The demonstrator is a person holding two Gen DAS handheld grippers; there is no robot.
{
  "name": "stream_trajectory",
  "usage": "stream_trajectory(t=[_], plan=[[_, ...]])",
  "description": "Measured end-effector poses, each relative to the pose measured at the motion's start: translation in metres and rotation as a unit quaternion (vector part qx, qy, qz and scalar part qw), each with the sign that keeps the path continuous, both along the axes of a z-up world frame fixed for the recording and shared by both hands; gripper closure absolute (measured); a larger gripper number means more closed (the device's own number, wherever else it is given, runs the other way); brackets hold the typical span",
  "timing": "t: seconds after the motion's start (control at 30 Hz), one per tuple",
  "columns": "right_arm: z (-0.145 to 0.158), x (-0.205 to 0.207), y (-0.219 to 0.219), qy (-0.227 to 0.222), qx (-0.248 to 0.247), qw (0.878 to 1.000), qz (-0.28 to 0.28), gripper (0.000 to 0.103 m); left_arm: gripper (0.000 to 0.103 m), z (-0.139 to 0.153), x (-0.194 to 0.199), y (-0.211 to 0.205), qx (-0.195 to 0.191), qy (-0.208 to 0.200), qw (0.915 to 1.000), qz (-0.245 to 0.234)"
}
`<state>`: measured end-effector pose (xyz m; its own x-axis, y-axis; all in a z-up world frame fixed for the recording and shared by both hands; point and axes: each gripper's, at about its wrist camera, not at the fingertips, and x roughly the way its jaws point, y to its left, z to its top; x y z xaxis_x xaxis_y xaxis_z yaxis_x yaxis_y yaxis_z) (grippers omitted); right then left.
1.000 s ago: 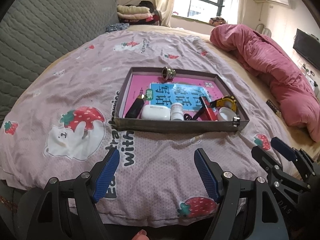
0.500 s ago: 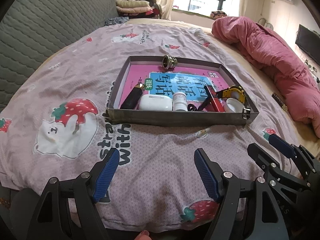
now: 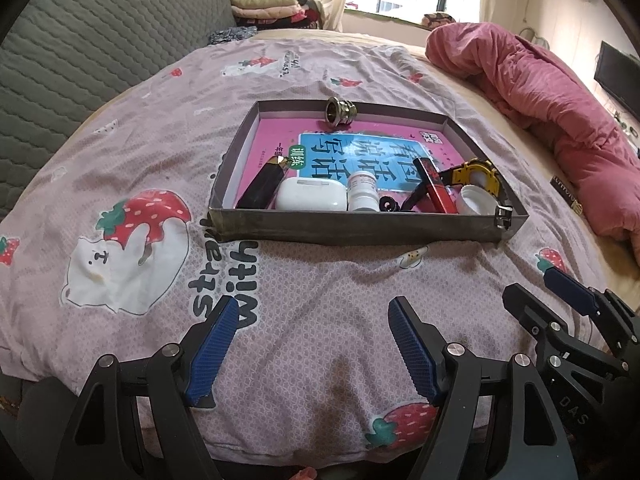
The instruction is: Organize rigid objects
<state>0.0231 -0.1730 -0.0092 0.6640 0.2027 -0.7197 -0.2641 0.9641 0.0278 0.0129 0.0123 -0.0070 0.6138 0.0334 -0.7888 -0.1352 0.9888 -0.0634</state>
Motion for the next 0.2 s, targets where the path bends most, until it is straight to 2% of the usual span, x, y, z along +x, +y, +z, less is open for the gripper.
stream_trajectory(t=[0.2], plan=[[-0.0022, 0.0038, -0.0059, 0.005, 0.002, 1.0, -0.014, 0.046, 0.025, 0.001, 0.0008, 0.0022, 0.005, -0.002, 1.0, 0.007]])
